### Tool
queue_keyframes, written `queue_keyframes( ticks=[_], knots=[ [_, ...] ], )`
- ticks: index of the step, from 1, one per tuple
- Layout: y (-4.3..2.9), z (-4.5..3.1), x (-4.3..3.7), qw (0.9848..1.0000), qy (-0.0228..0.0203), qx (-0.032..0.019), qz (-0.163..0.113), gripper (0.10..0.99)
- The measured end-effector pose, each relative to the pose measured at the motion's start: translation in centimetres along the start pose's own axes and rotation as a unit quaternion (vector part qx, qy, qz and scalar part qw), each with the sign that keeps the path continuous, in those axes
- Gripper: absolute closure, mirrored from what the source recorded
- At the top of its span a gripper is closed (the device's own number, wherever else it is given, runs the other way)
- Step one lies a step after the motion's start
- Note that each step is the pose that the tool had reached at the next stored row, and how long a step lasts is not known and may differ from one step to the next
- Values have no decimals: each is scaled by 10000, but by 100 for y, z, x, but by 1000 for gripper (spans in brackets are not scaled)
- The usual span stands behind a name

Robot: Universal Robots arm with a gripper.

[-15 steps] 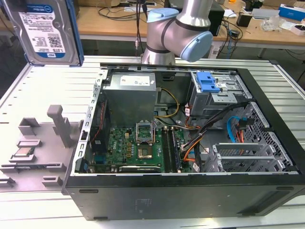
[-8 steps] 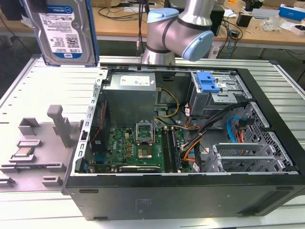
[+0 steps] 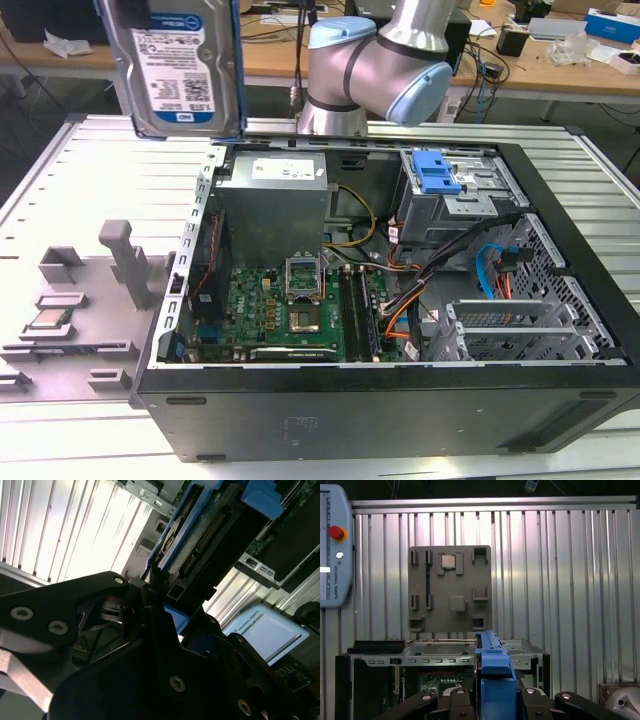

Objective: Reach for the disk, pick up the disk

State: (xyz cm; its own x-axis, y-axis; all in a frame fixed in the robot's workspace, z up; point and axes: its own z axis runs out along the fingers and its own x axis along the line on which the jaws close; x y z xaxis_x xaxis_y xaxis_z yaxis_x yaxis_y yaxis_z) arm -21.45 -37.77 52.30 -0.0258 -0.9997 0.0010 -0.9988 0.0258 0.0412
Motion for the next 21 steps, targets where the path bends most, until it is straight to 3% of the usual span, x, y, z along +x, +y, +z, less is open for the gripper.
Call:
queue_keyframes(
  ticks=[5, 10, 20, 21],
  knots=[
    [-179, -8, -6, 10000, 0, -2, 0, 718],
    [-405, -17, -13, 10000, 0, -5, 0, 718],
    [-714, -30, -22, 10000, 0, -8, 0, 718],
    [-770, -32, -23, 10000, 0, -9, 0, 718]
  ],
)
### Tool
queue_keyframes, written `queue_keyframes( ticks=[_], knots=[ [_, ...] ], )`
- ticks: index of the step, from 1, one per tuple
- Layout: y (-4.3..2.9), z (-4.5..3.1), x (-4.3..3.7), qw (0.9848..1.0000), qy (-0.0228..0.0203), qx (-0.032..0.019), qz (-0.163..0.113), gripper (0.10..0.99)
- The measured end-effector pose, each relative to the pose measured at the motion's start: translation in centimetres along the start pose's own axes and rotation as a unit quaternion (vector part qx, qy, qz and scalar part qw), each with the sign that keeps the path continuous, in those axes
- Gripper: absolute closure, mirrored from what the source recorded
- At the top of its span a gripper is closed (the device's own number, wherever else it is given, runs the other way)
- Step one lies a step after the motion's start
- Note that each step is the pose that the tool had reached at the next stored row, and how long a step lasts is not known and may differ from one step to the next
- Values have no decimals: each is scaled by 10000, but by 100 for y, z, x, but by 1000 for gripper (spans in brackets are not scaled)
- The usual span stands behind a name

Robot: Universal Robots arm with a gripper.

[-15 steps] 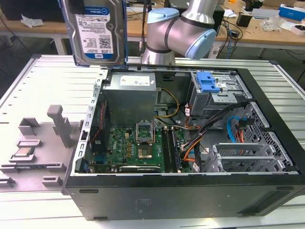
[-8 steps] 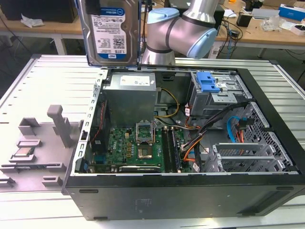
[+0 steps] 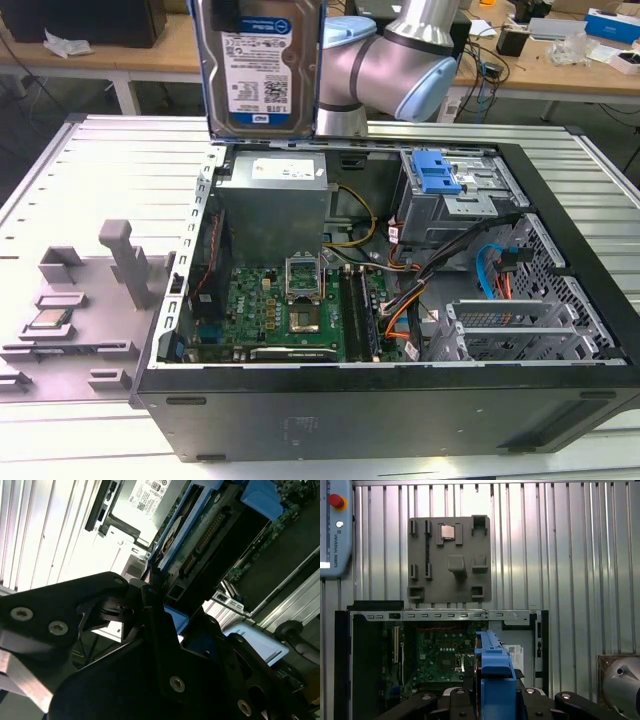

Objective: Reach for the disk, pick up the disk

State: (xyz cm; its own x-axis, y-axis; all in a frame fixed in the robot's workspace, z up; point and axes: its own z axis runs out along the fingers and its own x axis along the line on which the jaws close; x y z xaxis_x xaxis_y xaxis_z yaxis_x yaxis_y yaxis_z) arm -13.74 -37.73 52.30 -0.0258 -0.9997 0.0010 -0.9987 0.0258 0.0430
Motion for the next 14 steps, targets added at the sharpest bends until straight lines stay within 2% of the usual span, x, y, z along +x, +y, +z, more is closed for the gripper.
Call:
queue_keyframes(
  ticks=[1, 2, 5, 8, 11, 12, 14],
  knots=[
    [-52, -2, -1, 10000, 0, 0, 0, 718],
    [-133, -6, -4, 10000, 0, -1, 0, 718],
    [-237, -10, -6, 10000, 0, -2, 0, 718],
    [-379, -17, -10, 10000, 0, -3, 0, 718],
    [-462, -20, -12, 10000, 0, -4, -1, 718],
    [-518, -22, -14, 10000, 0, -5, 0, 718],
    [-563, -24, -15, 10000, 0, -5, 0, 718]
  ],
)
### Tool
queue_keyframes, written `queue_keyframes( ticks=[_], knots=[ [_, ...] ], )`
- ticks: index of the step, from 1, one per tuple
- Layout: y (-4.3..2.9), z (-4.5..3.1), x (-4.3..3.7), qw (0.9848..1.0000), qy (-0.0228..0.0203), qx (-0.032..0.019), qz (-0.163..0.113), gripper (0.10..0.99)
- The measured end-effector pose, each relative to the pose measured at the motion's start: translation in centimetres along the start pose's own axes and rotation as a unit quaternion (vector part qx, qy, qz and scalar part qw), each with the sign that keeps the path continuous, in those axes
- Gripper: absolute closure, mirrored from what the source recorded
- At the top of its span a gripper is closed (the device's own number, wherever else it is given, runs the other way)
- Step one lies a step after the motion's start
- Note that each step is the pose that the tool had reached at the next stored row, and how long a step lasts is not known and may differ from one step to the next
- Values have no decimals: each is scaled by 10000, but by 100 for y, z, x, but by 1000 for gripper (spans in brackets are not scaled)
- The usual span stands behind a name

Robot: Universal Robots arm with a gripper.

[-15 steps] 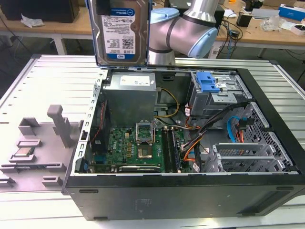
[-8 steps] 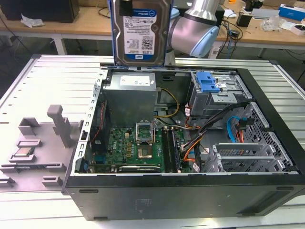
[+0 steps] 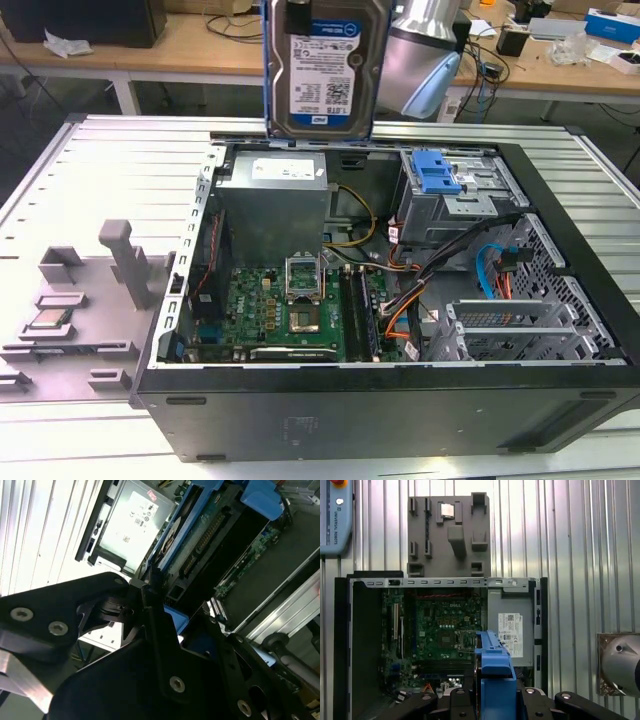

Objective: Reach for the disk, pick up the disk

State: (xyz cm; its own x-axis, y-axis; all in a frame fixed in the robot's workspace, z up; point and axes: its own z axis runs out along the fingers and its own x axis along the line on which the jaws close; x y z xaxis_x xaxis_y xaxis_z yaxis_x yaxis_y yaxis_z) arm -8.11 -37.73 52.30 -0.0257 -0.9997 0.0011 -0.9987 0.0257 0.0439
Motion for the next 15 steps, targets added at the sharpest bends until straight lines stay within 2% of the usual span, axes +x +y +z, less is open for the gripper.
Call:
queue_keyframes(
  ticks=[3, 11, 15],
  knots=[
    [-90, -4, -2, 10000, 0, 0, 1, 718],
    [-530, -23, -14, 10000, 0, -1, 0, 718],
    [-645, -29, -17, 10000, 0, -1, 0, 718]
  ],
)
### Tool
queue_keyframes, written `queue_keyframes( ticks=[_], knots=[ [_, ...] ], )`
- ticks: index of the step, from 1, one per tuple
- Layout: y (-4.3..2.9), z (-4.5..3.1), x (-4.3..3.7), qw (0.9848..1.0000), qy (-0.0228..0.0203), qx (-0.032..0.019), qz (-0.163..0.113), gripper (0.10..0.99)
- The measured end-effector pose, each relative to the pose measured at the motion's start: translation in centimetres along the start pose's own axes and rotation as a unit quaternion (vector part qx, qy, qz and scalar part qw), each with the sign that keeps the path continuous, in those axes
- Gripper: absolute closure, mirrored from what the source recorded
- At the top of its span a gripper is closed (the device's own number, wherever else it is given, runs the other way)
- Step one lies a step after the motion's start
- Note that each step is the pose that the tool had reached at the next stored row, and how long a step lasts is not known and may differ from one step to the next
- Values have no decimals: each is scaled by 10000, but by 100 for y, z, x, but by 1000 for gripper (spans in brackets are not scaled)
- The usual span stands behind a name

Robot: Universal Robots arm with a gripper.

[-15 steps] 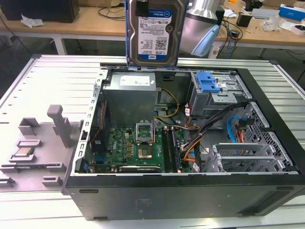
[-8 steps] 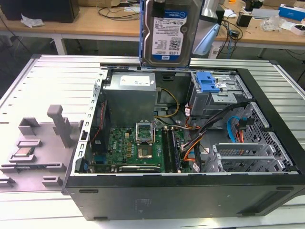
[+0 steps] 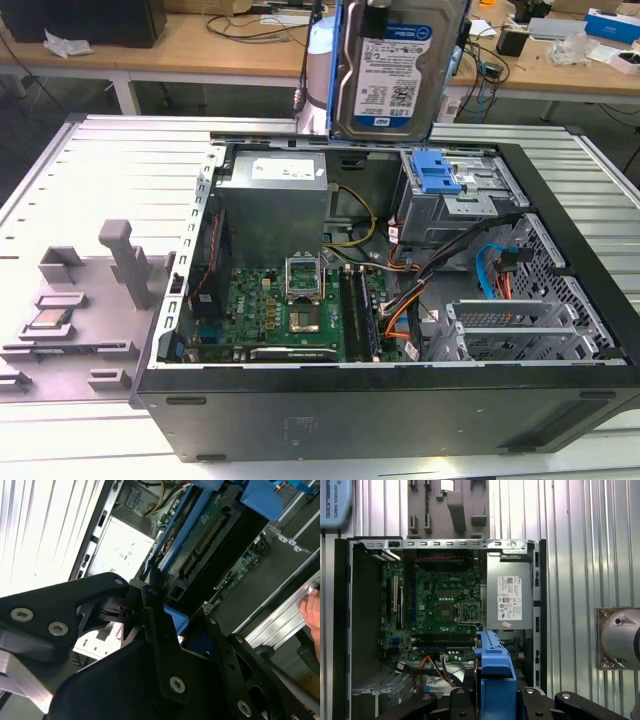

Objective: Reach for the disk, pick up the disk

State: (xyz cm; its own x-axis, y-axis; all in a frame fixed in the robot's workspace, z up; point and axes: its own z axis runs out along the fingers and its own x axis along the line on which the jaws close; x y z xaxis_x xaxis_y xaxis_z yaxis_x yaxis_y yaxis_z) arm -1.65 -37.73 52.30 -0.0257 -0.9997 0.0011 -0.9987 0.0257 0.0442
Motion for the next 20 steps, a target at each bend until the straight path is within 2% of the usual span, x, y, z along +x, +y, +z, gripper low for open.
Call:
queue_keyframes(
  ticks=[6, 7, 12, 15, 20],
  knots=[
    [-251, -11, -7, 10000, 0, -1, 0, 718],
    [-326, -14, -9, 10000, 0, -1, 1, 718],
    [-546, -24, -14, 10000, 0, -3, 1, 718],
    [-754, -33, -20, 10000, 0, -5, 0, 718],
    [-961, -42, -25, 10000, 0, -7, 0, 718]
  ],
)
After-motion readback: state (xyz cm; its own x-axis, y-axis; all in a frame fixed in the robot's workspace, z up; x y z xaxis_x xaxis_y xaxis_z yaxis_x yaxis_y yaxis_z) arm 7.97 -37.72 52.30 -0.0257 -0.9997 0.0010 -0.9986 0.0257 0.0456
